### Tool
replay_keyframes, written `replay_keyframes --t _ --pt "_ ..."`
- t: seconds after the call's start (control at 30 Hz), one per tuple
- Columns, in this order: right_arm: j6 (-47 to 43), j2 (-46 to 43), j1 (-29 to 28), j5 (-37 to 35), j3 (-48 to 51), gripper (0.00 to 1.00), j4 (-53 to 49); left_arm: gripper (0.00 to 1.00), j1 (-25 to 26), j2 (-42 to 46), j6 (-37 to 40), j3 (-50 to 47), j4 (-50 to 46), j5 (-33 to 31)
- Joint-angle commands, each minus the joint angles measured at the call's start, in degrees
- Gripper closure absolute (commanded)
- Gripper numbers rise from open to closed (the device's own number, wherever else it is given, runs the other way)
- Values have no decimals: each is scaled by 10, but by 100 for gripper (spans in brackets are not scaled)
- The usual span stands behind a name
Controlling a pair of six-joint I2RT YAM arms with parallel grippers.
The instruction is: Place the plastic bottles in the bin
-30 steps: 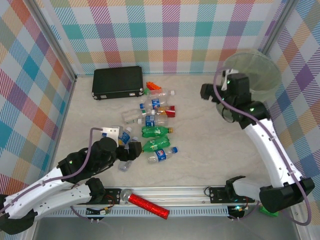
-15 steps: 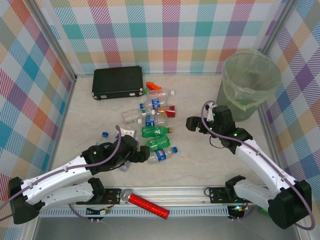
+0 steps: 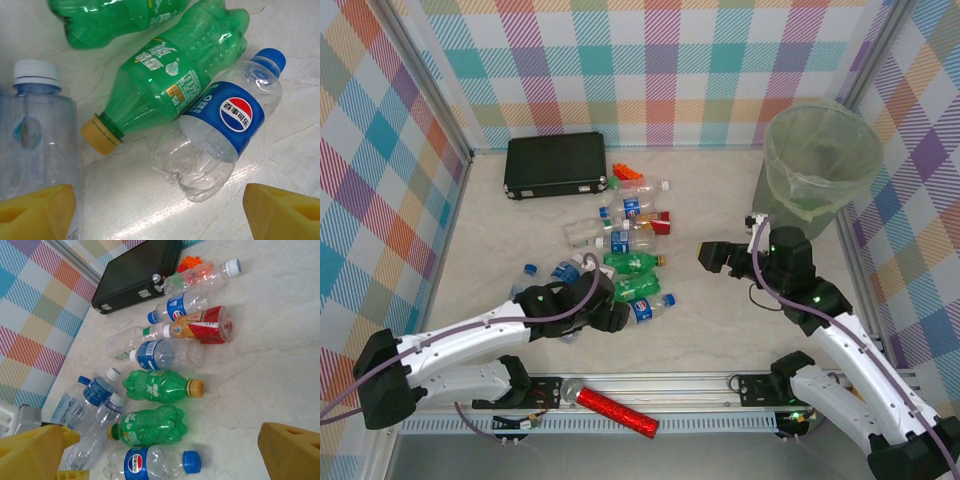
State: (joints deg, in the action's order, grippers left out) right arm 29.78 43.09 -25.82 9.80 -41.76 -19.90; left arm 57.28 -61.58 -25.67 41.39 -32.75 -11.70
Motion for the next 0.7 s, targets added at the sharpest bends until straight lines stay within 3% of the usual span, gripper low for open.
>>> replay_keyframes --t 0.0,0.67 --pt "9 -5 -5 17 9 1 -31 15 8 -22 44 -2 41 27" --pt "29 5 -27 13 4 1 -33 23 45 -147 60 2 112 70"
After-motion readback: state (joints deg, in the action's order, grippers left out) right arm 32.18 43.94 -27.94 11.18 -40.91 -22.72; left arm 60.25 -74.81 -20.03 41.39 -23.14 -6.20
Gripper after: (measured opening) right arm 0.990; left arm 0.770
